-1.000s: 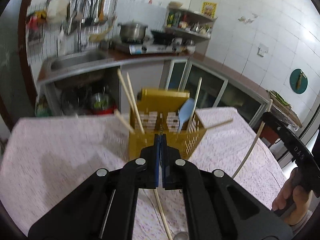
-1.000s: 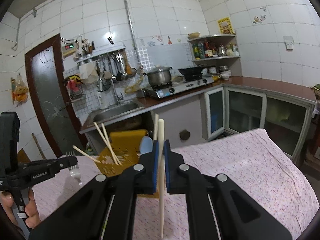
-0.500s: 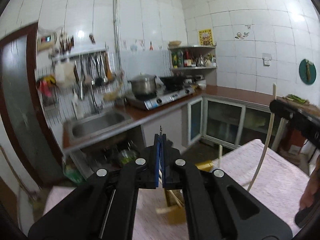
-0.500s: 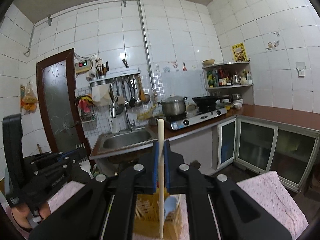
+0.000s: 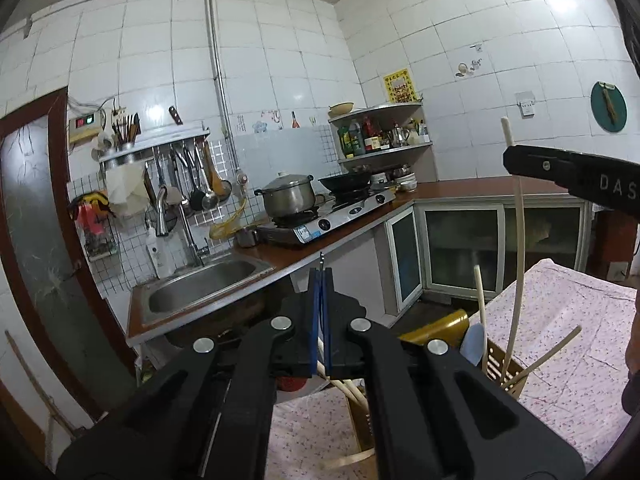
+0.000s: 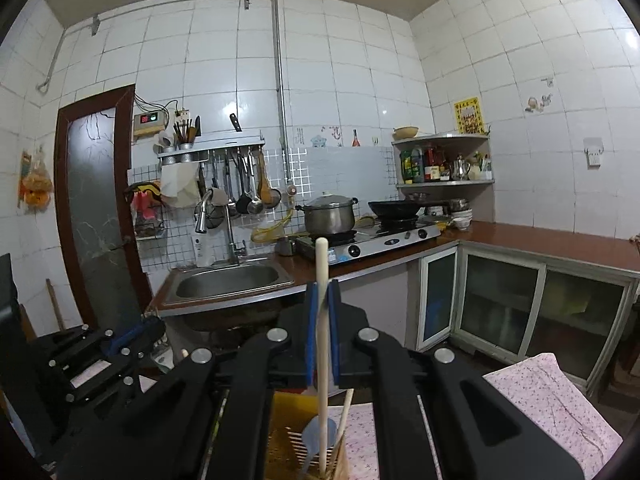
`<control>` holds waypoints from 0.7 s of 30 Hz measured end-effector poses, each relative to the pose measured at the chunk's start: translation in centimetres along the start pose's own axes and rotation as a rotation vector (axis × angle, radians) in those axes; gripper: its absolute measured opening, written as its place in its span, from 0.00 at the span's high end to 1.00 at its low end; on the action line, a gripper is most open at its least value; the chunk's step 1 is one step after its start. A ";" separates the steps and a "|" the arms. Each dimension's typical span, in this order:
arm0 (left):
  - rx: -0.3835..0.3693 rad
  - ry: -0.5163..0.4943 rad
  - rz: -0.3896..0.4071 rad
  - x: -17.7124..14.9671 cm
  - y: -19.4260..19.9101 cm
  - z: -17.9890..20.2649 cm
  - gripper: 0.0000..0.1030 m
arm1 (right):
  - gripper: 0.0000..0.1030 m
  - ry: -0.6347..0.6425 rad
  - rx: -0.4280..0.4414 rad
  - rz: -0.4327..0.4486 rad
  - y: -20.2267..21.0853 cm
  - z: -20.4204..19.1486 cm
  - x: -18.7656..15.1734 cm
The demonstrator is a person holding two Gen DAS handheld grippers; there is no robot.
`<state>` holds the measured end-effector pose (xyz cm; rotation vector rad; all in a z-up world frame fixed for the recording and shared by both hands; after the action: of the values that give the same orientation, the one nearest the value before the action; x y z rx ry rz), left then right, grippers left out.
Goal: Organize utensils
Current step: 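Carry both chopsticks over the caddy and lower them in with both tools, then open both tools and withdraw them from the caddy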
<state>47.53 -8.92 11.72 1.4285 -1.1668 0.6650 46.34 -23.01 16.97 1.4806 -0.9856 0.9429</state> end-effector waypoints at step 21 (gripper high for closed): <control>-0.128 0.161 -0.105 -6.8 -1.0 -0.2 0.98 | 0.94 0.029 0.024 -0.128 -4.0 1.1 -8.1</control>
<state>46.09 -6.89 5.28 1.2942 -0.9839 0.6087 47.39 -23.01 7.93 1.5272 -0.8502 0.8844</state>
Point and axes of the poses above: each gripper's, at about its wrist camera, not at the fingertips, and y roughly against the way its jaws point, z to its right, x to its top, the point moved 8 cm from there along -y, roughly the way its jaws point, and after that the axes turned 12 degrees about -z, right-handed, at the moved point
